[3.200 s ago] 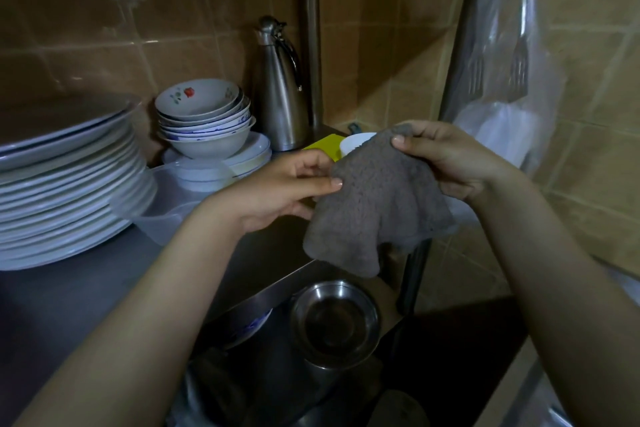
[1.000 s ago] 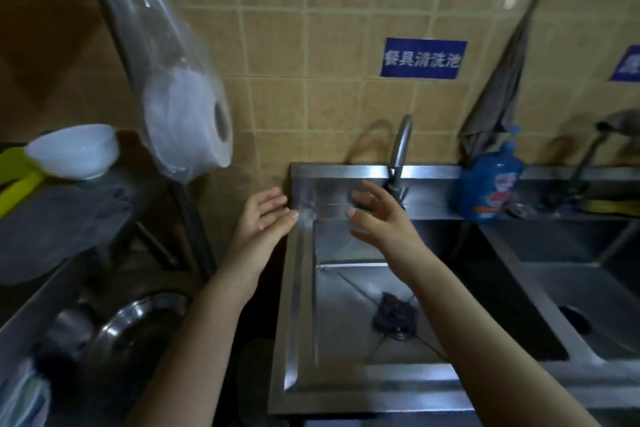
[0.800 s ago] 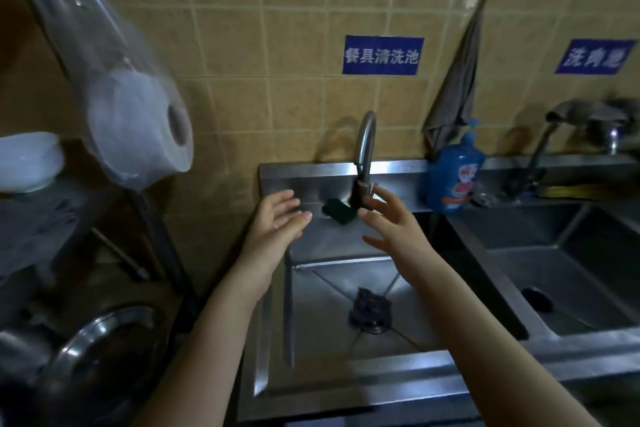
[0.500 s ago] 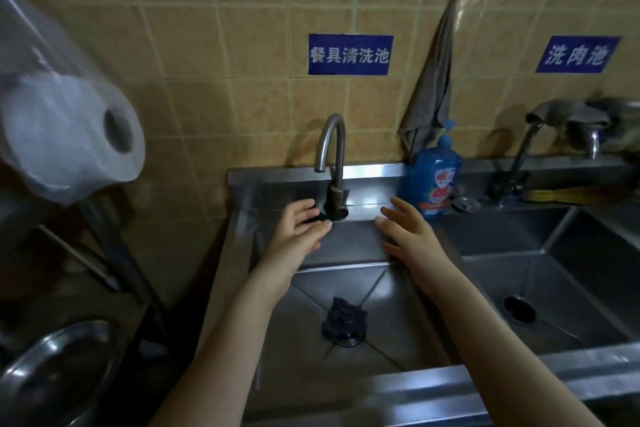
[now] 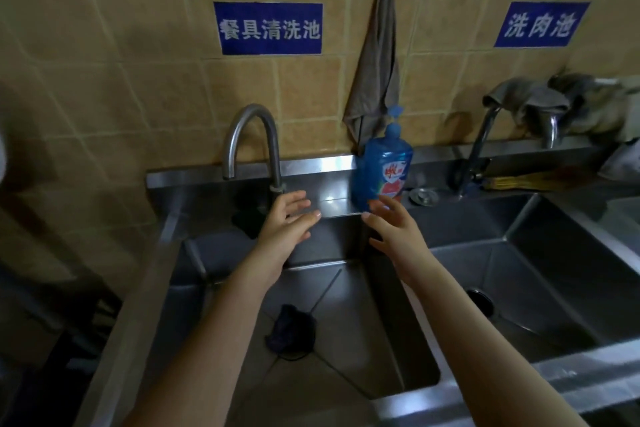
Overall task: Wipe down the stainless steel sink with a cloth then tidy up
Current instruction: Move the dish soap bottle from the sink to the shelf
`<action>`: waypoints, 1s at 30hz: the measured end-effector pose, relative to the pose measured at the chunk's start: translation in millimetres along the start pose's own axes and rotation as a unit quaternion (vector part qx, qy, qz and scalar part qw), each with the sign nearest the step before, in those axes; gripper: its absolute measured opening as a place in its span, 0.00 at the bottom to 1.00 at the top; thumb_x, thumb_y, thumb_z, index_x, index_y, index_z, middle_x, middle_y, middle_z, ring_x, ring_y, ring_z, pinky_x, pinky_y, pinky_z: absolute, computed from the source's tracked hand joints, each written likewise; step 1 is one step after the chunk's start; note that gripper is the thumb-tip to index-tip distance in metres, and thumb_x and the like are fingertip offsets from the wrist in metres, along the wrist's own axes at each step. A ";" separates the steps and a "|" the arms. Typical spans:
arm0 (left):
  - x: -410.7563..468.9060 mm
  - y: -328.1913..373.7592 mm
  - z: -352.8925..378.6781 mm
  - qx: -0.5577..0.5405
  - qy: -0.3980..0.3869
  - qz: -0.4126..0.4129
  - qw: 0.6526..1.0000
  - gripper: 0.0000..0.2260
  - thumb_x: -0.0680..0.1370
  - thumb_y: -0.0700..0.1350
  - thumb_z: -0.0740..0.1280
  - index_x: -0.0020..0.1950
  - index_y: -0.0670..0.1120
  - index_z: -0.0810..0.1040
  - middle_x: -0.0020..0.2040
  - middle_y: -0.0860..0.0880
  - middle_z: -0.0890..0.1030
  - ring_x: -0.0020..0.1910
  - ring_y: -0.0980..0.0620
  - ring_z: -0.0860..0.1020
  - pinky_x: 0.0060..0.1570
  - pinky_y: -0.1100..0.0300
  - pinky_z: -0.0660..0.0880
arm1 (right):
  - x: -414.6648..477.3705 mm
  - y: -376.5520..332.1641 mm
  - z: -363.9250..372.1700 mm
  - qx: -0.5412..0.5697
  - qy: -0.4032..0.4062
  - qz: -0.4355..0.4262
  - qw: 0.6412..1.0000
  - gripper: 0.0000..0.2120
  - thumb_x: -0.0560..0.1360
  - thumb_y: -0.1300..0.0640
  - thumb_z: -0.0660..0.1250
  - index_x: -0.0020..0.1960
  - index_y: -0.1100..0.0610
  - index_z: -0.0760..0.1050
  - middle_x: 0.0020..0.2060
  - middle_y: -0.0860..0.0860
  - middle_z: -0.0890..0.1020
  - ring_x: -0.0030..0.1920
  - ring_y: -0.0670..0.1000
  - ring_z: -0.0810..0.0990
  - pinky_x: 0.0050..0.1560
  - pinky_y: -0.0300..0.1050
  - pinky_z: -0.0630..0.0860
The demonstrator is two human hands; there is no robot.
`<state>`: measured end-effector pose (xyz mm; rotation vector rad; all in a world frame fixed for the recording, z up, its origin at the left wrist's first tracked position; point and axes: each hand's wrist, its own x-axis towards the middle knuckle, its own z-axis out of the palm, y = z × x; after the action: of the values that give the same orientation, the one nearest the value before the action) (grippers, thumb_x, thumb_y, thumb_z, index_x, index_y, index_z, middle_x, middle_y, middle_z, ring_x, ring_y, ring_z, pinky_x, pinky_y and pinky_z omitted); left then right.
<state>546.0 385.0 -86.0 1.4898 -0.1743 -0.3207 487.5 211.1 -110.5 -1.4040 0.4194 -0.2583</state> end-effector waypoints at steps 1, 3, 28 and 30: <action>9.9 -2.8 6.6 -0.001 -0.003 -0.003 1.000 0.13 0.76 0.38 0.66 0.54 0.53 0.71 0.52 0.55 0.75 0.50 0.59 0.75 0.53 0.55 0.72 | 6.7 1.3 -4.6 0.000 0.011 0.002 1.000 0.28 0.73 0.57 0.69 0.70 0.51 0.63 0.64 0.49 0.73 0.62 0.50 0.73 0.60 0.53 0.70; 29.4 -10.7 19.3 -0.007 -0.016 -0.011 1.000 0.13 0.76 0.38 0.66 0.55 0.52 0.70 0.52 0.54 0.75 0.50 0.58 0.75 0.54 0.54 0.72 | 20.1 3.4 -12.4 -0.001 0.029 0.010 1.000 0.27 0.73 0.57 0.69 0.69 0.51 0.64 0.64 0.50 0.72 0.63 0.51 0.73 0.62 0.56 0.70; 198.2 -110.9 127.5 0.035 0.019 -0.142 0.989 0.22 0.73 0.43 0.70 0.64 0.53 0.68 0.66 0.51 0.71 0.61 0.51 0.72 0.52 0.55 0.69 | 209.7 60.4 -117.4 -0.111 0.008 0.105 0.988 0.42 0.70 0.57 0.73 0.76 0.55 0.52 0.73 0.54 0.60 0.69 0.55 0.66 0.64 0.52 0.69; 206.7 -118.1 139.9 0.042 0.034 -0.144 0.988 0.25 0.72 0.44 0.71 0.66 0.55 0.67 0.68 0.52 0.69 0.63 0.51 0.70 0.50 0.57 0.69 | 226.3 67.2 -124.7 -0.117 -0.021 0.108 0.987 0.42 0.69 0.58 0.73 0.75 0.55 0.53 0.73 0.53 0.62 0.68 0.54 0.67 0.66 0.53 0.69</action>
<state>686.1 181.4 -209.2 1.6082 0.0849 -0.4996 632.5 15.6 -220.0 -1.5753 0.5754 -0.0017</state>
